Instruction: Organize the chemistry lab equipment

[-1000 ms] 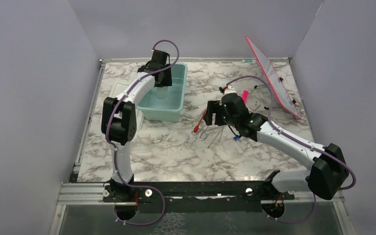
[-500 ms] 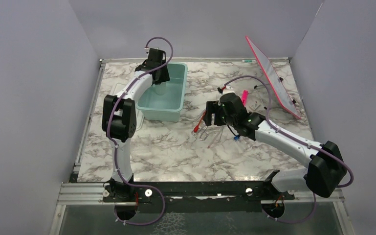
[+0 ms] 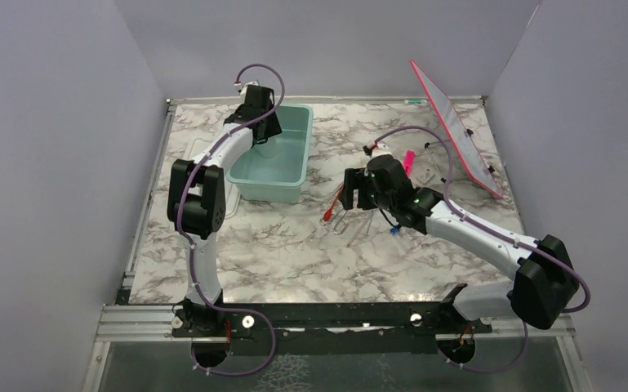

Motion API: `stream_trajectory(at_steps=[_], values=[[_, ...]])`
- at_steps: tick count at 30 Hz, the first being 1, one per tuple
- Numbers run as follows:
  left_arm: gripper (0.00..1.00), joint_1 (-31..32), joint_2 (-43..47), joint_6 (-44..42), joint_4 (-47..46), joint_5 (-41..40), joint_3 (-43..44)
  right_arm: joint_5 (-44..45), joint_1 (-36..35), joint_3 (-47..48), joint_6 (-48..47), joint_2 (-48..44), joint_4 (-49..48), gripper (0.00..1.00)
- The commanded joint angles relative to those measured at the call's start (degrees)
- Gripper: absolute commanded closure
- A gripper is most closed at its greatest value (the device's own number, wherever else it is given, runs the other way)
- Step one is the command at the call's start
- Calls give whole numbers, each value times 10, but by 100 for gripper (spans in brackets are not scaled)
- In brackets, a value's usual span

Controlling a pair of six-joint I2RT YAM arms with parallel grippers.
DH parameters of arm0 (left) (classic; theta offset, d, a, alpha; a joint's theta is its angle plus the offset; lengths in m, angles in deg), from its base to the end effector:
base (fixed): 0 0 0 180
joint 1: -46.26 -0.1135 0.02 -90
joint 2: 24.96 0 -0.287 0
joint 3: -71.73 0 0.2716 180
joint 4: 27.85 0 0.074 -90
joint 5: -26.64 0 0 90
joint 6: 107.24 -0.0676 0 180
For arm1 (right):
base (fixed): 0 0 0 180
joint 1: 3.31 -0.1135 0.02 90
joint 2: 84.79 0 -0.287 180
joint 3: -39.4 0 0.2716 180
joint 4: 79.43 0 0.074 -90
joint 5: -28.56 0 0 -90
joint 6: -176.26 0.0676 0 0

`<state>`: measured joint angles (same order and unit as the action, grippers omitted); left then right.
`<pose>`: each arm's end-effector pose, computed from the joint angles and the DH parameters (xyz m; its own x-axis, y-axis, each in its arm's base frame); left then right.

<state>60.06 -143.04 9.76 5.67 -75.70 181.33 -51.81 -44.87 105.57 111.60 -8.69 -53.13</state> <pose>0.5160 -0.1119 0.2330 -0.6148 -0.3057 -0.7271 -0.2248 0.9515 -0.2100 0.2560 0.2118 0.2621 -0.6364 -0.0003 -0.7714 -0.3106 0.9155 0.2559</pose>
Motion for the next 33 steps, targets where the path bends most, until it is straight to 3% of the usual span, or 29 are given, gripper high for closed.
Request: stream_trajectory(at_steps=[1,11,22,29,33], values=[[40,-7,15,9,-34,-29,-14,13,-2,20,-10,3,-6,22],[17,-7,49,9,-27,-30,-12,18,-2,20,-6,-1,-5,22],[15,-6,147,-1,34,39,6,53,-2,37,30,-10,35,22],[15,-5,276,-42,36,188,-82,117,-1,63,95,9,130,25],[16,7,357,-68,20,289,-154,129,3,65,137,31,179,37]])
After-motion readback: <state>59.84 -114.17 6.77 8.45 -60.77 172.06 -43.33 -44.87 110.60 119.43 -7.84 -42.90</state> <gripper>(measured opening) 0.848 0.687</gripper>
